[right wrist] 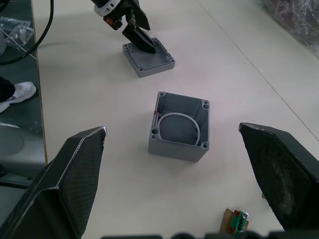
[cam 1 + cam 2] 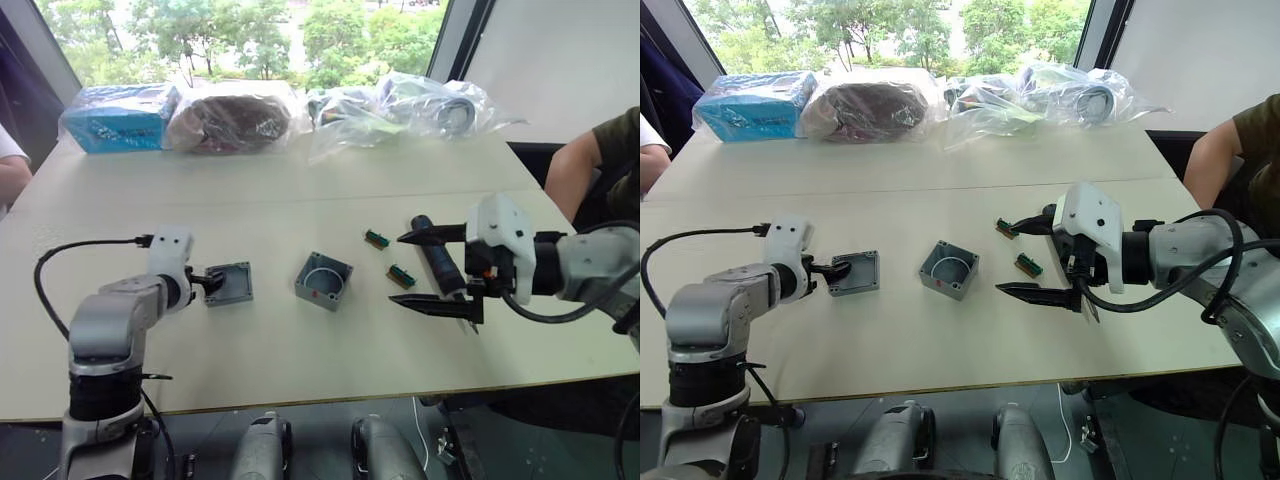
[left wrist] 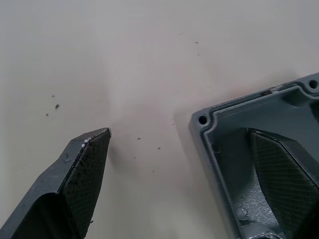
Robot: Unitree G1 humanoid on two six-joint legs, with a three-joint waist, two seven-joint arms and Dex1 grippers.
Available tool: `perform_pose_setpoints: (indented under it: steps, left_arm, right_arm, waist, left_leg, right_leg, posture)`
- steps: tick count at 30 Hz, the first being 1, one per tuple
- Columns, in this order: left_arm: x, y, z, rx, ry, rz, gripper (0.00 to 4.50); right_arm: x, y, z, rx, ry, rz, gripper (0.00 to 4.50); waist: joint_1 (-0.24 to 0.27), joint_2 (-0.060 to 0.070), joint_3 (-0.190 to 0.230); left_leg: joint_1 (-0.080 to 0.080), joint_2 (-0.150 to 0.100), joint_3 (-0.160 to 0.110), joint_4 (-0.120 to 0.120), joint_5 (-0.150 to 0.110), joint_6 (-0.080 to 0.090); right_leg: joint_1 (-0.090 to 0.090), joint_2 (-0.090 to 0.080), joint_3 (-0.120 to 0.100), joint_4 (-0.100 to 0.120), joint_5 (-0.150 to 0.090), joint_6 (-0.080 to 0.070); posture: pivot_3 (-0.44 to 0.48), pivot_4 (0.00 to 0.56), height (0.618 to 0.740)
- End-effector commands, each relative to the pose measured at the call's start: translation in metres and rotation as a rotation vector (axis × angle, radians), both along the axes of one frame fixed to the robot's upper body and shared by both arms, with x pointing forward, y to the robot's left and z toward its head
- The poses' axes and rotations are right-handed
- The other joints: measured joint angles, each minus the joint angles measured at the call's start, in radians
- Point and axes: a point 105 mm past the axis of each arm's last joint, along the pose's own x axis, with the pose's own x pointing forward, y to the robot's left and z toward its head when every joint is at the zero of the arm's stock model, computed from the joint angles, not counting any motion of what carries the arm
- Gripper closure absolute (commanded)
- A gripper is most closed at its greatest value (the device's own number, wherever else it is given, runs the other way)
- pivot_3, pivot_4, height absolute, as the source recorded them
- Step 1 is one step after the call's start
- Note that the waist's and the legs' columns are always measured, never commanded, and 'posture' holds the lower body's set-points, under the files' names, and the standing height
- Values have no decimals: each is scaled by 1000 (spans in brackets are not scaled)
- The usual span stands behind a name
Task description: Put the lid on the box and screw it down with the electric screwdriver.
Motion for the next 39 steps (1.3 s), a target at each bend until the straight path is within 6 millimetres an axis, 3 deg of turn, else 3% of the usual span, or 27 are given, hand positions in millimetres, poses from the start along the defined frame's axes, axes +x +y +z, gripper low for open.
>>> perform_pose_setpoints:
  steps: [1,3,12,13,16,21,25,33,39]
  left_arm:
    - [-7,8,-8,-26,39,60,308]
    - [-10,8,-13,-50,67,81,850]
    - [-12,4,-13,-96,87,110,4337]
    - [-11,2,-12,-106,81,104,4486]
    - [1,-12,4,-143,-13,53,4486]
    - [31,-58,68,-298,-346,-138,4486]
    - [36,-98,108,-355,-554,-342,4486]
    - [26,-149,110,-379,-662,-611,4486]
    - [25,-159,108,-366,-682,-649,4486]
  right_arm:
    - [-1,-1,9,0,-48,0,0]
    - [-1,-2,9,0,-50,-7,0]
    - [0,-5,8,0,-50,-34,0]
    - [1,-6,8,1,-47,-44,0]
    - [3,-6,10,38,-18,-80,0]
    - [15,-8,3,134,96,-209,0]
    - [24,0,-3,289,239,-288,0]
    - [43,39,-5,562,400,-388,0]
    - [45,53,-7,645,467,-425,0]
  waist:
    - [0,0,0]
    - [0,0,0]
    - [-3,1,-1]
    - [-2,1,-1]
    - [-1,1,-1]
    - [6,-2,-1]
    - [1,-3,-1]
    - [-6,-3,-1]
    - [-3,-3,-1]
  left_leg:
    - [0,0,0,0,0,0]
    - [0,0,0,0,0,0]
    - [3,0,1,-1,0,0]
    - [4,0,1,-1,0,0]
    - [4,0,1,-1,0,0]
    - [1,-1,0,0,0,-1]
    - [-1,-3,1,1,0,-1]
    - [0,-2,2,-1,0,0]
    - [0,-2,2,-1,0,0]
  right_leg:
    - [0,0,0,0,0,0]
    - [0,0,0,0,0,0]
    - [2,0,0,0,0,0]
    - [2,0,0,0,0,0]
    - [3,0,0,0,0,-1]
    - [2,-2,0,-1,-1,-4]
    - [2,-4,1,-2,0,-4]
    - [-1,-2,3,0,1,-1]
    - [-1,-2,3,0,2,-1]
  posture:
    - [0,150,740]
    - [0,150,740]
    - [0,150,740]
    - [0,150,740]
    - [0,150,740]
    - [0,150,740]
    - [0,150,740]
    - [0,150,740]
    - [0,150,740]
